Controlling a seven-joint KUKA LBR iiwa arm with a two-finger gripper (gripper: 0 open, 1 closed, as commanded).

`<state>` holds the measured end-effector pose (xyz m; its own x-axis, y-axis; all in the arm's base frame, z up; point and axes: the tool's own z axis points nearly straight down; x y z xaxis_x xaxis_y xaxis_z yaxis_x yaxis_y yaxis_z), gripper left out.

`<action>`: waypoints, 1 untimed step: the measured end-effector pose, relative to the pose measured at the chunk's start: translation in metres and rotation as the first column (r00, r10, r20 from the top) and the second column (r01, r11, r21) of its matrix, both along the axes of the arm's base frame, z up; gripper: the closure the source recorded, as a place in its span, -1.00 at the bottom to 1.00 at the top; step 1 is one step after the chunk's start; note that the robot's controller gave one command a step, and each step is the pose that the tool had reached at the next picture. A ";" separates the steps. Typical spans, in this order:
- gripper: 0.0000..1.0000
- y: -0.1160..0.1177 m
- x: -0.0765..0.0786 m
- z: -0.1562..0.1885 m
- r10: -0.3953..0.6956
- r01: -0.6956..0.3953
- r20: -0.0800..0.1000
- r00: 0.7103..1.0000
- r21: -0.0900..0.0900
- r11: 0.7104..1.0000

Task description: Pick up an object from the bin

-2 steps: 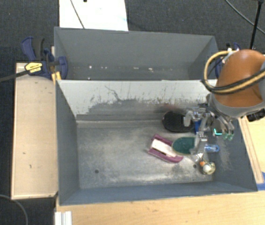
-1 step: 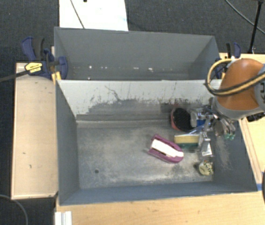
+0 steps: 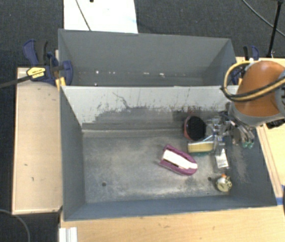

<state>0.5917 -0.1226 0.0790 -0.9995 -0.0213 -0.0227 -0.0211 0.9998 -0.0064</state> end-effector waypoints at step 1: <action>1.00 -0.015 -0.044 0.201 0.024 -0.024 -0.011 1.000 0.003 1.000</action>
Offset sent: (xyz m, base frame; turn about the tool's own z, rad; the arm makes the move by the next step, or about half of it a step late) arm -0.0454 -0.0140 0.1953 -0.0279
